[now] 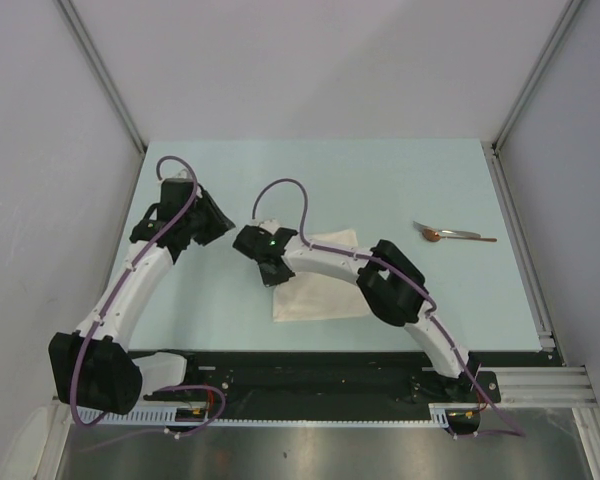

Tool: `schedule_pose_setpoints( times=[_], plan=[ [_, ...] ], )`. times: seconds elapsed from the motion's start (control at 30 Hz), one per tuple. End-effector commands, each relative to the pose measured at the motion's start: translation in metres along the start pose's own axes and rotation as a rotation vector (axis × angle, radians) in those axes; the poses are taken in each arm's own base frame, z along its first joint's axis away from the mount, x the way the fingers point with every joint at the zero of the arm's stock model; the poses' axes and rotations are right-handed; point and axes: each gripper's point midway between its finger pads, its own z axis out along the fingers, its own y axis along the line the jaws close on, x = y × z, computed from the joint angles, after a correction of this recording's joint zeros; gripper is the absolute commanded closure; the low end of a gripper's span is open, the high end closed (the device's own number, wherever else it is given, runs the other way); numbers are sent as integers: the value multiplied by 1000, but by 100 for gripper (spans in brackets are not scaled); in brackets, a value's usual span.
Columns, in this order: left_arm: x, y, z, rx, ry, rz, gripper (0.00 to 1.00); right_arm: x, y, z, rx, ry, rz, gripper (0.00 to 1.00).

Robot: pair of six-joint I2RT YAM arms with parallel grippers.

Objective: Fold the napkin into a case and place the utensils inside
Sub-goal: Pick up the upper triangle-folded napkin from the center of the board.

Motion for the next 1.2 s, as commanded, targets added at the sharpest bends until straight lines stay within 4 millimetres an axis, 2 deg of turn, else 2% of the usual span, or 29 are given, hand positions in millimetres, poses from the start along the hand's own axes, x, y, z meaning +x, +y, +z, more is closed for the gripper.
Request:
schedule_pose_setpoints(
  times=[0.0,0.03,0.07,0.1,0.13,0.17,0.23,0.27,0.37,0.43,0.5,0.53,0.6,0.63,0.7,0.73,0.8,0.83,0.87,0.9,1.07,1.17],
  plan=[
    [-9,-21,-5,112,-27,76,61,-40,11,-56,-298,-76,142,100],
    [-10,-21,-5,111,-34,73,61,-38,2,-51,-328,-79,170,100],
    [-11,-22,-5,114,-35,69,61,-43,2,-68,-384,-87,194,100],
    [-10,-23,-5,119,-32,69,61,-44,-3,-71,-403,-90,208,100],
    [-10,-24,-5,125,-30,66,61,-44,-15,-65,-410,-95,235,100],
    [-8,-25,-3,128,-23,62,61,-45,-14,-78,-482,-88,243,100],
    [-6,-26,-1,134,-10,57,61,-43,-25,-74,-491,-91,266,100],
    [-6,-26,0,133,-7,53,61,-44,-27,-79,-507,-95,263,100],
    [-2,-29,1,152,7,44,61,-42,-34,-75,-519,-87,276,100],
    [1,-38,1,208,25,49,61,-43,-35,-77,-532,-94,279,100],
    [10,-43,6,254,68,54,58,-45,-36,-78,-539,-99,278,100],
    [18,-55,4,326,116,65,55,-45,-35,-78,-545,-98,276,100],
    [32,-64,8,359,183,65,46,-44,-32,-78,-559,-96,271,100],
    [42,-61,19,335,242,49,44,-42,-30,-77,-561,-91,269,100],
    [57,-60,29,266,320,33,42,-42,-27,-78,-572,-91,266,100],
    [67,-54,43,211,368,19,42,-41,-26,-76,-575,-87,265,100],
    [77,-64,49,215,425,20,41,-42,-24,-76,-577,-87,263,100],
    [85,-62,59,194,451,15,41,-42,-24,-77,-578,-88,262,100],
    [84,-65,63,181,448,8,14,-41,-24,-75,-575,-83,261,100],
    [90,-68,66,177,462,14,11,-41,-24,-75,-576,-83,261,100],
    [96,-74,86,143,468,36,10,-37,-23,-72,-574,-70,256,100],
    [100,-70,95,110,470,28,11,-37,-22,-72,-572,-69,247,100]
  ],
)
